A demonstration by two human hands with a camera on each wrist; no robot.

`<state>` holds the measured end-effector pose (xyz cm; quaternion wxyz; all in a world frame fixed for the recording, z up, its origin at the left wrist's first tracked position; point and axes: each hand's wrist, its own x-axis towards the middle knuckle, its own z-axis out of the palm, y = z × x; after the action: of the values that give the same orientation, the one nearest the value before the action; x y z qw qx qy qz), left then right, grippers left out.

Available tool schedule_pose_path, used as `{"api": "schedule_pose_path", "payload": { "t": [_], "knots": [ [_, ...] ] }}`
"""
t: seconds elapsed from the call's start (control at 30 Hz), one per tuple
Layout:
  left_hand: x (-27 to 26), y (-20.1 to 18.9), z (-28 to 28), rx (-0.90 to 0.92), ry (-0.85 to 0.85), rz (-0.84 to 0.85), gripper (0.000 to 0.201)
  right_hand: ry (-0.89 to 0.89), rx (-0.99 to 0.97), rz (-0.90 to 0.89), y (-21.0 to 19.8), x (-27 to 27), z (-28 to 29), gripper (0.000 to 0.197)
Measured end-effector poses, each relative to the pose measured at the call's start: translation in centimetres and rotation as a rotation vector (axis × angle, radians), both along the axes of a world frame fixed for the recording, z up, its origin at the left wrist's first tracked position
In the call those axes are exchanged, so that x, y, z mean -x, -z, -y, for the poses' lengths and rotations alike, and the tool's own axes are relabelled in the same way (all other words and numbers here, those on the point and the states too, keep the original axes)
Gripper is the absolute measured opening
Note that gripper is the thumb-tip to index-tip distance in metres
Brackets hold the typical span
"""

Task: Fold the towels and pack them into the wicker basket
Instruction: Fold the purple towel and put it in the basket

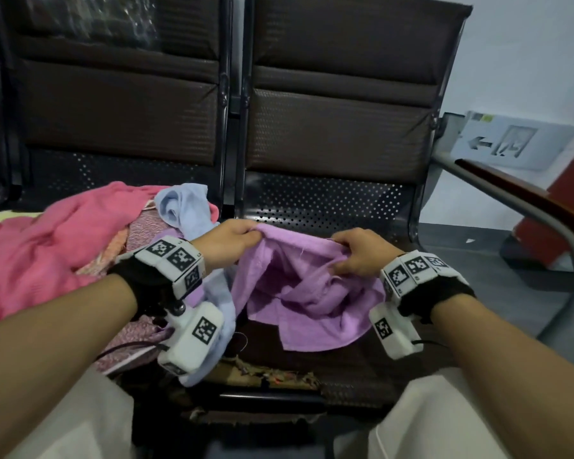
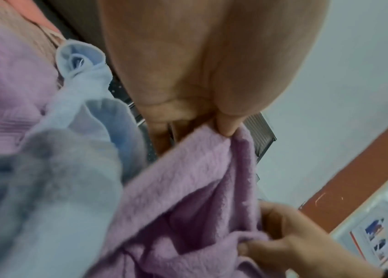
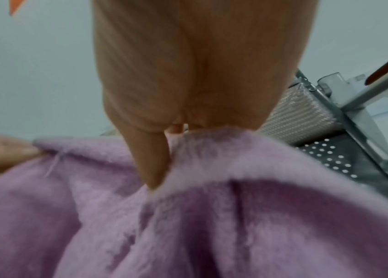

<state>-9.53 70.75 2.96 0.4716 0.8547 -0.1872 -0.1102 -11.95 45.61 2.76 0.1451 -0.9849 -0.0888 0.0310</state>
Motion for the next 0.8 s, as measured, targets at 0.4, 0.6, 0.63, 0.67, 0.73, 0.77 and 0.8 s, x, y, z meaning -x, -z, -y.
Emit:
{"api": "schedule_pose_path", "payload": {
  "t": [0.4,0.6,0.63,0.67,0.73,0.77,0.8],
  "knots": [
    [0.3,-1.5,0.5,0.374,-0.044,-0.114,0.036,0.04,-0.35,0.104,-0.7,0.3,0.1,0.024],
    [0.7,-0.5,-0.6,0.23,-0.077,-0.046,0.038,-0.111,-0.319,-0.036,-1.3,0.7,-0.8,0.014],
    [0.7,0.0,-1.1,0.117,-0.074,-0.007,0.039,-0.114,-0.257,-0.131,-0.8,0.9,-0.8,0.014],
    [0.7,0.5,-1.4,0.013,-0.062,0.028,0.038,-0.108,-0.217,-0.21,-0.3,1.1,-0.9,0.013],
    [0.5,0.9,-2.1,-0.127,-0.041,0.074,0.033,-0.086,-0.214,-0.267,0.4,1.2,-1.2,0.015],
    [0.5,0.9,-2.4,-0.168,-0.047,0.092,0.031,-0.081,-0.221,-0.268,0.6,1.1,-1.3,0.016],
    [0.5,0.9,-2.6,-0.203,-0.061,0.126,0.03,-0.083,-0.202,-0.266,0.7,1.0,-1.5,0.015]
  ]
}}
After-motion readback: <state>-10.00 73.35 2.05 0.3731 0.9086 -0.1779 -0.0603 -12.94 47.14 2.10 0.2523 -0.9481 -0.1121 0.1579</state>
